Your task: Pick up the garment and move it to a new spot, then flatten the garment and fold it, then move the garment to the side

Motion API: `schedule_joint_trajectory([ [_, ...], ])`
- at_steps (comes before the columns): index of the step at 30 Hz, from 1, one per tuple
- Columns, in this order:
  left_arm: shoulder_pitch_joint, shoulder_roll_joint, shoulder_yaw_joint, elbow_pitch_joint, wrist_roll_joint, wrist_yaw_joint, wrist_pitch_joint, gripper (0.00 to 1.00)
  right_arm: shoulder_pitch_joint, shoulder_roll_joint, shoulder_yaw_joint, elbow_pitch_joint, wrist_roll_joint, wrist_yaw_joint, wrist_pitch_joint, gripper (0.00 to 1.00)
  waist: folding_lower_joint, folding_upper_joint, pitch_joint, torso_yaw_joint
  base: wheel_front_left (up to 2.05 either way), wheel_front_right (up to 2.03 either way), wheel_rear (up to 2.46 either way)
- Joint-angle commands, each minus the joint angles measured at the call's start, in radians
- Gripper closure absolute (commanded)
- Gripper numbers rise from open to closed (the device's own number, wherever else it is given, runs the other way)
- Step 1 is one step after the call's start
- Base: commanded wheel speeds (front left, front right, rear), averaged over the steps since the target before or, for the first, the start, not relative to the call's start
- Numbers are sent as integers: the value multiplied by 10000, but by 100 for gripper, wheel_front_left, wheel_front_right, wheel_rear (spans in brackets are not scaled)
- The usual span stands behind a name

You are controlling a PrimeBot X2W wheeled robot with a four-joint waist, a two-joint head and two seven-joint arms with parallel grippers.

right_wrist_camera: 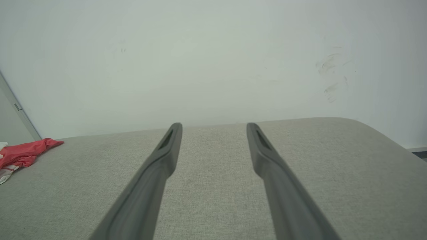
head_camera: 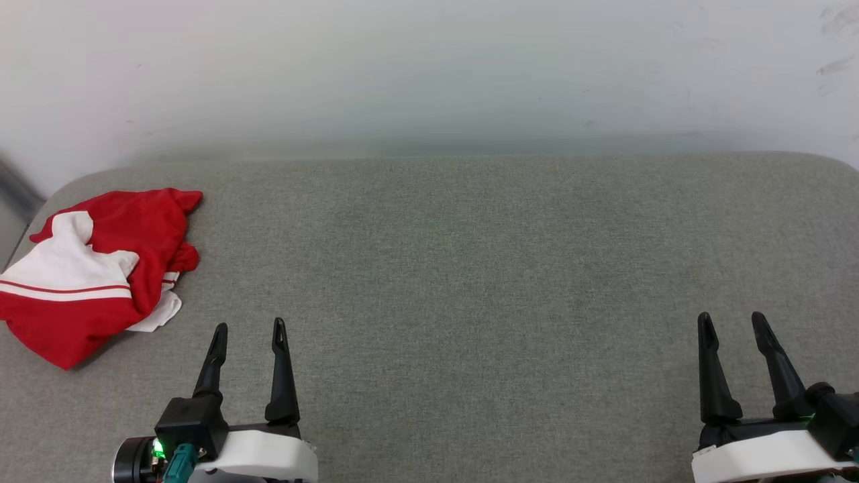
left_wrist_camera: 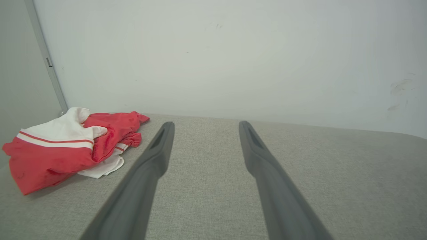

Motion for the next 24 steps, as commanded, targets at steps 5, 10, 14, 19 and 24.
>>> schedule_joint_trajectory([
  [5,35,14,25,42,-68,-56,-28,0,95,13,41,96,178,-2,-28,0,0,-1,8,8,0,0,0],
  [10,4,14,23,82,-99,-68,-28,0,126,13,34,133,228,-3,-28,0,0,-1,19,74,0,0,0],
  [14,-115,14,32,58,-59,-104,-28,0,97,14,47,102,139,-2,-27,0,0,-1,79,283,0,0,0],
  [19,-192,13,98,32,-132,-91,-28,0,31,11,26,31,88,-3,-27,0,0,-1,168,712,0,0,0],
  [24,-253,15,140,43,-144,-48,-28,0,23,13,50,-46,-69,-3,-27,0,0,-1,256,1320,0,0,0],
])
